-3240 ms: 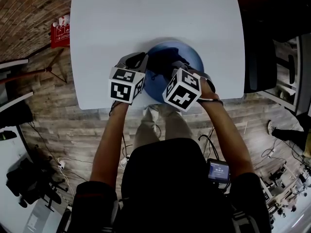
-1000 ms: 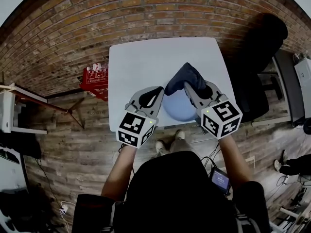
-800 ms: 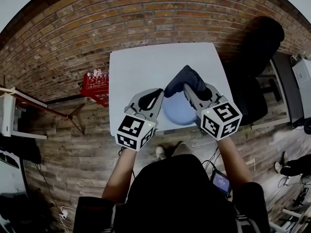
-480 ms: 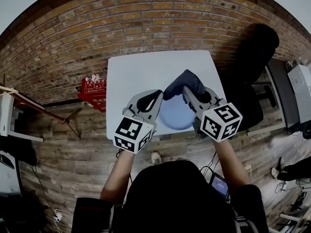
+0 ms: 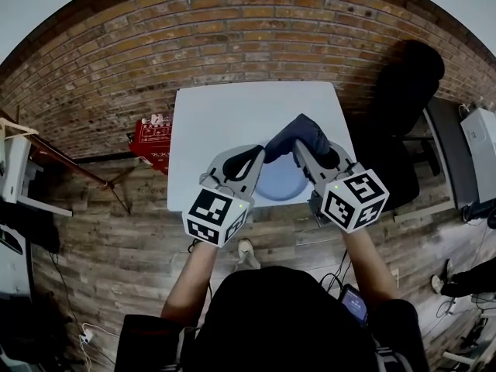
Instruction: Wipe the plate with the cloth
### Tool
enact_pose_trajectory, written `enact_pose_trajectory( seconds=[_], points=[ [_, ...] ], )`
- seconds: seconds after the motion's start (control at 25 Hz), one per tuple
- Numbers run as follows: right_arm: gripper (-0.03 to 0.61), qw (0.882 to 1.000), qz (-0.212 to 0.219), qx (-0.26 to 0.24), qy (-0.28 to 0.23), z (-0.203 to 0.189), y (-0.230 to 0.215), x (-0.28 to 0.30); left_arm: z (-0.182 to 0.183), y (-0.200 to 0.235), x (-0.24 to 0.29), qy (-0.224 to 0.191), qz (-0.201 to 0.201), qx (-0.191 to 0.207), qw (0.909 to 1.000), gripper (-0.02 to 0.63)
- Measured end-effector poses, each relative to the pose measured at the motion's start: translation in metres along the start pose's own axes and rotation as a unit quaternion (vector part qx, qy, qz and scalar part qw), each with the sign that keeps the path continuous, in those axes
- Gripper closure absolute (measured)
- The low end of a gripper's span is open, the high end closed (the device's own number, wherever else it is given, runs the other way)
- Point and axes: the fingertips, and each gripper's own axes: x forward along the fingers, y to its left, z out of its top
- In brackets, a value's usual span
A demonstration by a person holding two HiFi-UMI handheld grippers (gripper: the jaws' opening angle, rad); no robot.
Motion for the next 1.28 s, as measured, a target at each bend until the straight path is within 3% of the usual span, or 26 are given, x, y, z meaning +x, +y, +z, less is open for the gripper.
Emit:
enact_pose_trajectory(
  seconds=[0.68, 1.28],
  points=[
    [0.537, 0.999, 0.025, -0.035, -0.025, -0.001, 0.025, -0.075, 0.012, -0.068, -0.035, -0.003, 0.057, 0.028, 0.9980, 0.594],
    [0.537, 0.998, 0.028, -0.047, -0.040, -0.006, 0.033, -0.120, 0.015, -0.115, -0.053, -0.013, 0.074, 0.048, 0.9961, 0.594]
  ],
)
